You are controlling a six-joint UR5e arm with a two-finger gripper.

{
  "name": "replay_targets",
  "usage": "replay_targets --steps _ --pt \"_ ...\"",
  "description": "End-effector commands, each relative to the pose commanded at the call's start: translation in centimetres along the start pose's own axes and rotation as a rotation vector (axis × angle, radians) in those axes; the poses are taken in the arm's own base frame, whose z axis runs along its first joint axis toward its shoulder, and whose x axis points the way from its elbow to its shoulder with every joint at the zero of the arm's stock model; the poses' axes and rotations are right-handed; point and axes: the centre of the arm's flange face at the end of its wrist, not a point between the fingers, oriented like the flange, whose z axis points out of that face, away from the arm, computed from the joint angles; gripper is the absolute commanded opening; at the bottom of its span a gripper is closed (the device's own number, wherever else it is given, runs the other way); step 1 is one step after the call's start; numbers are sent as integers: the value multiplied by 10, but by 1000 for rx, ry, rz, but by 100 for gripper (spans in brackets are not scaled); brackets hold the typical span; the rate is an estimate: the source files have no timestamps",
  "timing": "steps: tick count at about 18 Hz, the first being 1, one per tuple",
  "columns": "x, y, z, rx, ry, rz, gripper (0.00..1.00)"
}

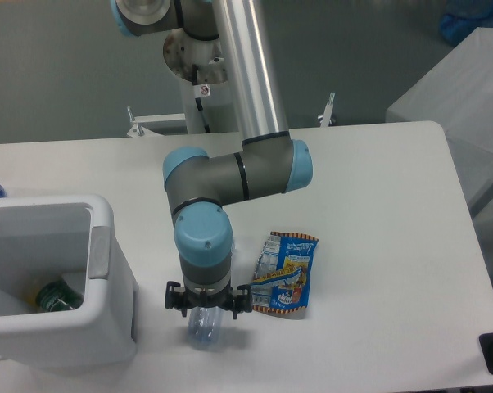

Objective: Place the trash in the trash can
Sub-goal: 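Close the gripper on the bottle's cap end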

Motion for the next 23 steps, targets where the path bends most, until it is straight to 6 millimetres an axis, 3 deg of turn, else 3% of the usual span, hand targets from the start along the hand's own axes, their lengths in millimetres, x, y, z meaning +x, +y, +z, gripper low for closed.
replay_targets --steps 7,15,19,23 --pt "2 -2 24 -23 -1 2 100" --pt "5 -3 30 -23 -2 -7 100" --pt "3 -3 30 -27 -17 -10 81" --pt "3 -3 29 -29 -23 -7 69"
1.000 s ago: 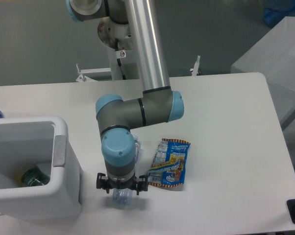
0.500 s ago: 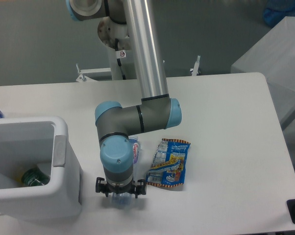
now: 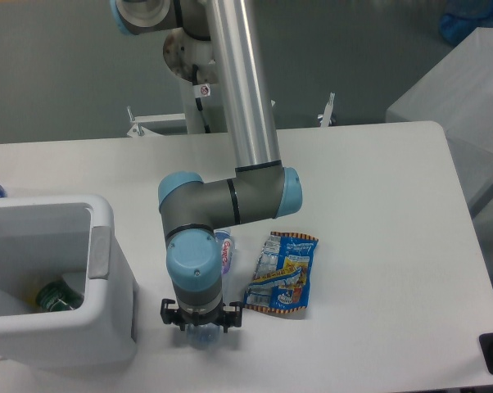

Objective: Place the trash in the trash can
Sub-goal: 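Close the gripper on the bottle's cap end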

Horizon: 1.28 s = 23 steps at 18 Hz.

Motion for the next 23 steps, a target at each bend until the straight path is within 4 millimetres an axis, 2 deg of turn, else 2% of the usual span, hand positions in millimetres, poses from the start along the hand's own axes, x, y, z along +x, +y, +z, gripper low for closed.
replay_targets --steps 6,14,17,19,20,23 --pt "-1 0 0 -2 -6 0 59" --pt "-4 -2 -5 3 -28 14 59" --pt "-8 -3 -13 15 -32 17 59" --pt "-12 -14 -37 59 -49 34 59" --pt "-18 -24 -55 97 -59 28 59" --pt "-55 -43 -141 248 -98 -35 60"
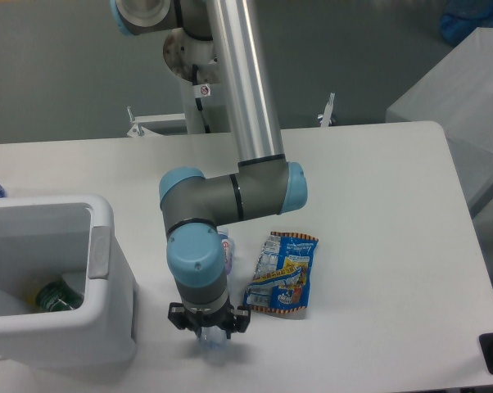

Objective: Place the trash in the trash can
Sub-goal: 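Close the gripper on the bottle's cap end, then lift the bottle and carry it over the white trash bin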

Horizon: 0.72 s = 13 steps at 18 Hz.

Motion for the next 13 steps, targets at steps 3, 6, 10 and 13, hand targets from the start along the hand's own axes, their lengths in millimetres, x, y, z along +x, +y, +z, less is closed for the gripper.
replay_targets --steps 3,6,10,13 --pt "-26 -18 -49 107 -32 -59 59" --pt "-41 -30 -88 265 -78 -119 59" --pt "-53 -45 -138 397 -116 -136 59" --pt "-48 -56 -164 454 -98 -149 59"
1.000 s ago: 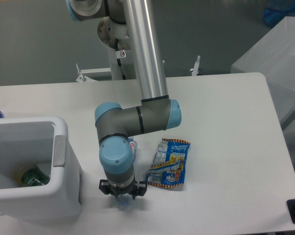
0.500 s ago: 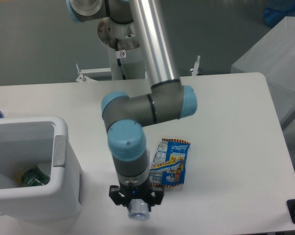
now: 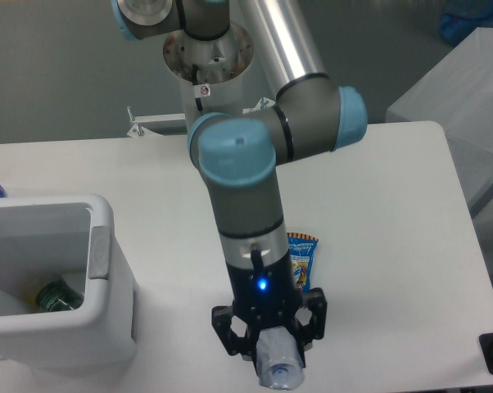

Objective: Place the trash in the trash can
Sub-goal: 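Lift the bottle and carry it over the white trash bin, then lower the bottle into the bin and open the gripper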

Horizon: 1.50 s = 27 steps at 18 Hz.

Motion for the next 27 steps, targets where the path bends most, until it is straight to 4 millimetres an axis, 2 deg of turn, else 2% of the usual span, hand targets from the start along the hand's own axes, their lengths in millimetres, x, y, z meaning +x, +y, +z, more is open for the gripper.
replay_targets --steps 2,3,5,9,13,15,20,24,27 --pt "6 -12 -29 42 9 2 59" --pt "13 -9 -30 35 18 5 59" --pt "38 -10 -52 50 41 25 59" --pt "55 -19 -84 90 56 21 59" --pt "90 -25 -122 133 90 67 59" --pt "121 -20 -135 139 123 98 59" --pt "168 -17 -153 155 176 133 59" --pt "187 -15 -164 162 198 144 59" --pt "190 -16 -169 167 206 130 59"
